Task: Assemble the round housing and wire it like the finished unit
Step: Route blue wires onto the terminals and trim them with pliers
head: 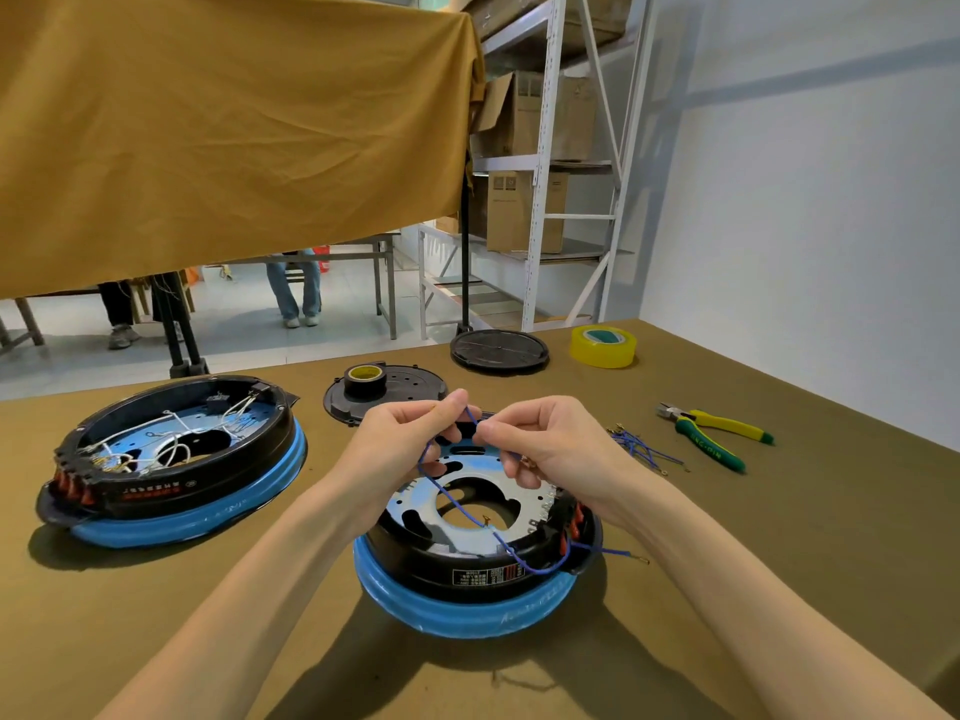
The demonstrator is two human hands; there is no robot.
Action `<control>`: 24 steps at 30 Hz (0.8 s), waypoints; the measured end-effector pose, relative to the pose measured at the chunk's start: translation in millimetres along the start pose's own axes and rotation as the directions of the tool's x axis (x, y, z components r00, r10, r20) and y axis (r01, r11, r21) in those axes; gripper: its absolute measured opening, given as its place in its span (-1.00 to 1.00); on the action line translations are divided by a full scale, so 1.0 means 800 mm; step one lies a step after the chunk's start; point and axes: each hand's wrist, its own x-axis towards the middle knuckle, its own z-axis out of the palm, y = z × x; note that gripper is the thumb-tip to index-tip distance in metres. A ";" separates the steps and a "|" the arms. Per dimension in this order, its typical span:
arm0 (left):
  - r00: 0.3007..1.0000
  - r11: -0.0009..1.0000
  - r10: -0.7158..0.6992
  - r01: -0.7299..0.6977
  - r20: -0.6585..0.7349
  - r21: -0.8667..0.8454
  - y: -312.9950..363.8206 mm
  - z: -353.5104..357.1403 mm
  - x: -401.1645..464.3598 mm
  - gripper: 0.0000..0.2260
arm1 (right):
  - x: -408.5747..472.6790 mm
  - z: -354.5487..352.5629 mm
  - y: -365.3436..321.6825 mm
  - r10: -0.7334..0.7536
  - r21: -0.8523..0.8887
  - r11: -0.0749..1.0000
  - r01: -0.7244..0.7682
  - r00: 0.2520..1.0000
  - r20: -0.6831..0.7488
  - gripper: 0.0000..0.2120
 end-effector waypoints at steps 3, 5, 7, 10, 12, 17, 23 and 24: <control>0.999 0.999 0.033 -0.032 -0.043 0.028 -0.005 0.000 0.000 -0.71 | -0.004 -0.004 0.002 0.057 -0.008 0.998 -0.057 0.998 -0.007 -0.71; 0.995 0.999 0.043 -0.041 -0.085 0.019 -0.007 -0.002 0.001 -0.75 | -0.009 -0.007 0.004 0.132 -0.005 0.991 -0.131 0.990 0.045 -0.64; 0.993 0.999 0.042 -0.040 -0.112 0.018 -0.007 -0.004 0.003 -0.78 | -0.015 -0.009 0.006 0.162 0.035 0.986 -0.166 0.982 0.096 -0.62; 0.991 1.000 0.028 -0.028 -0.128 -0.002 -0.007 -0.004 0.003 -0.76 | -0.019 -0.011 0.012 0.121 0.179 0.975 -0.136 0.989 0.088 -0.65; 0.992 0.998 0.011 -0.018 -0.127 -0.052 -0.005 -0.002 0.002 -0.70 | -0.021 -0.011 0.014 0.061 0.194 0.978 -0.072 0.996 0.064 -0.65; 0.986 0.983 -0.081 0.056 -0.144 -0.173 -0.003 0.003 0.002 -0.83 | -0.019 0.000 0.023 -0.081 0.007 0.997 0.081 0.996 -0.023 -0.64; 0.970 0.998 0.067 -0.062 -0.235 0.029 0.008 -0.004 -0.001 -0.82 | -0.028 -0.012 0.018 -0.048 -0.175 0.983 0.051 0.999 0.020 -0.53; 0.970 0.997 0.071 -0.065 -0.232 0.032 0.010 -0.007 -0.001 -0.82 | -0.033 -0.018 0.016 -0.024 -0.202 0.979 0.039 0.997 0.073 -0.54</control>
